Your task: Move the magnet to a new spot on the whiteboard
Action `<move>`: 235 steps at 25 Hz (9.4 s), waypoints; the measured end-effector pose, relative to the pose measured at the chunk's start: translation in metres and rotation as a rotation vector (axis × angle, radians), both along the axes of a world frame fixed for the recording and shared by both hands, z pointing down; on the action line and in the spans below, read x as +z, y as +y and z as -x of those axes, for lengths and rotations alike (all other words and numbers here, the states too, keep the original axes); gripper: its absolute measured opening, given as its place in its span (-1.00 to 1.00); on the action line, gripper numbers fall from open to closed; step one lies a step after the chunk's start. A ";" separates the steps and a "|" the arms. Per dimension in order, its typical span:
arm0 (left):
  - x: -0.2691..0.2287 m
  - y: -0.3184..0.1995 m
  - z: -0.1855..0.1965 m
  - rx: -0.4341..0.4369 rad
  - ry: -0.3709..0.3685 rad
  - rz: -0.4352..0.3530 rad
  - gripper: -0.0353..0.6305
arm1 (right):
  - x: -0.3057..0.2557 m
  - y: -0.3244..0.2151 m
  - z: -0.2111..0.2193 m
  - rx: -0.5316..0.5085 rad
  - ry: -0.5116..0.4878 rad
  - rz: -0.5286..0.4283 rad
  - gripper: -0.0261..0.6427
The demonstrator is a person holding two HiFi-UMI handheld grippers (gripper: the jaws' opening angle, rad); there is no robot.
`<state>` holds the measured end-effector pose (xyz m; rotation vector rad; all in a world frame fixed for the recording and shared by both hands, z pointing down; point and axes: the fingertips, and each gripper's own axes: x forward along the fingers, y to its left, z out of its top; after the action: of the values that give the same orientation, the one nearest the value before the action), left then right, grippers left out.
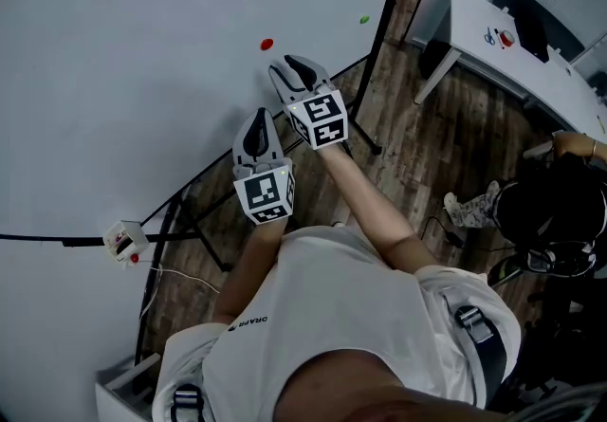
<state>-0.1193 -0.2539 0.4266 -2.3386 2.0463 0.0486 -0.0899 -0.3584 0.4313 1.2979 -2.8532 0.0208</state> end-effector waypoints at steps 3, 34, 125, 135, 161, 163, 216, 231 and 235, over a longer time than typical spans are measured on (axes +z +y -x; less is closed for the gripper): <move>-0.002 -0.001 -0.003 0.005 -0.002 -0.001 -0.89 | 0.000 -0.005 0.002 -0.001 0.008 0.001 -0.50; 0.006 0.002 0.003 -0.011 0.005 0.016 -0.89 | -0.005 -0.044 0.019 -0.009 0.051 0.007 -0.43; 0.000 0.014 -0.015 0.013 0.030 0.005 -0.89 | -0.018 0.021 -0.023 0.047 0.011 -0.052 -0.54; 0.003 0.010 -0.015 0.010 0.031 0.007 -0.89 | -0.013 0.034 -0.034 0.058 0.003 -0.054 -0.54; 0.000 0.008 -0.013 0.023 0.019 0.010 -0.89 | -0.012 0.066 -0.047 0.063 -0.034 -0.042 -0.54; 0.002 0.009 -0.010 0.023 0.019 0.010 -0.89 | -0.010 0.068 -0.047 0.067 -0.033 -0.043 -0.54; -0.003 0.019 -0.014 0.017 0.014 -0.011 -0.89 | 0.000 0.102 -0.059 0.076 -0.058 -0.032 -0.53; -0.003 0.020 -0.024 0.021 0.013 -0.014 -0.89 | 0.001 0.104 -0.065 0.068 -0.064 -0.027 -0.53; -0.001 0.019 -0.024 0.022 0.013 -0.010 -0.89 | 0.002 0.103 -0.064 0.066 -0.060 -0.027 -0.53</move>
<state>-0.0951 -0.2351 0.4259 -2.3612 2.0219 0.0743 -0.0257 -0.2553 0.4331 1.4204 -2.8686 0.0226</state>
